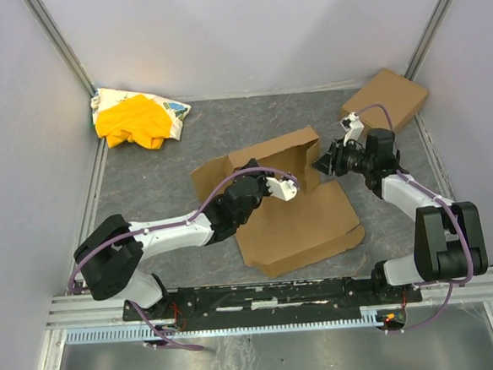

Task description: Fold the paper box

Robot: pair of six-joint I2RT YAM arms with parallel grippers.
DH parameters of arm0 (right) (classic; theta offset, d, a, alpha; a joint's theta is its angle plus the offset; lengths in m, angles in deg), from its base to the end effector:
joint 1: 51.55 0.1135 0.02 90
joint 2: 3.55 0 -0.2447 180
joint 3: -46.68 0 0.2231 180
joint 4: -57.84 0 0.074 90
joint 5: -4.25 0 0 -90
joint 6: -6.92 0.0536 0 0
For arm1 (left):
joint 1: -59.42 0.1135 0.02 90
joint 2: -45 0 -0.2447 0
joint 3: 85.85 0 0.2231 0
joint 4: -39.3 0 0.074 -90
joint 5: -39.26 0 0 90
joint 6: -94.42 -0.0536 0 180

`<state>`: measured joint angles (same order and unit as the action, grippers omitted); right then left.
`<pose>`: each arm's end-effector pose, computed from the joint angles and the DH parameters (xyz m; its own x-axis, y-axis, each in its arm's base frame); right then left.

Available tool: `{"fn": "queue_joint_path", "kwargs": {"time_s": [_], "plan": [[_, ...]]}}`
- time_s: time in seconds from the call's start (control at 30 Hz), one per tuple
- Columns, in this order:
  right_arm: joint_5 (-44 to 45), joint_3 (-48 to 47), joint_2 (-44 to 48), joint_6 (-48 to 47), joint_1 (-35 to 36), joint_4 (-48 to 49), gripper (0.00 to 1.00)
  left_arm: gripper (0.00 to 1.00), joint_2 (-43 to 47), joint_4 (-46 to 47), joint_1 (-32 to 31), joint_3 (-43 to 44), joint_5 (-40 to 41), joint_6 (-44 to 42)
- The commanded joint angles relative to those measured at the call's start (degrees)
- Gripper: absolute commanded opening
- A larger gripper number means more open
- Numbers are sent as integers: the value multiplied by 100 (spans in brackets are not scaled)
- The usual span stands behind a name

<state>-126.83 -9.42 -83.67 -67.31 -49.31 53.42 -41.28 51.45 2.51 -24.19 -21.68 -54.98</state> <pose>0.2808 0.0462 0.2093 -0.6229 0.1807 -0.7612 -0.4547 0.7082 0.5401 0.1992 -0.2580 0.2386 0.3475 0.8449 -0.4068 0.3425 0.2895 0.8938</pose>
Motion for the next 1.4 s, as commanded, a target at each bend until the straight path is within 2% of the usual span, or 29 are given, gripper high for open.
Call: {"fn": "queue_joint_path", "kwargs": {"time_s": [0.0,0.17,0.47,0.57,0.6,0.73,0.83,1.2,1.37], "plan": [[309,91,2,-59,262,451,46,3,120,345,-132,-20,5,256],[824,201,60,37,487,765,43,3,152,345,-169,59,49,236],[1583,497,234,139,703,1456,26,3,178,347,-198,59,25,234],[1611,536,115,160,716,1670,24,3,168,369,-200,52,3,242],[1607,540,78,181,716,1758,25,3,157,371,-204,52,6,244],[1581,531,-44,169,717,1947,41,3,175,372,-215,56,-2,227],[1693,448,-36,32,716,1781,46,3,195,373,-218,47,6,202],[2258,20,195,-702,716,597,47,3,217,372,-227,14,-38,189],[2568,-31,257,-834,712,435,53,3,244,372,-241,16,-58,192]]}}
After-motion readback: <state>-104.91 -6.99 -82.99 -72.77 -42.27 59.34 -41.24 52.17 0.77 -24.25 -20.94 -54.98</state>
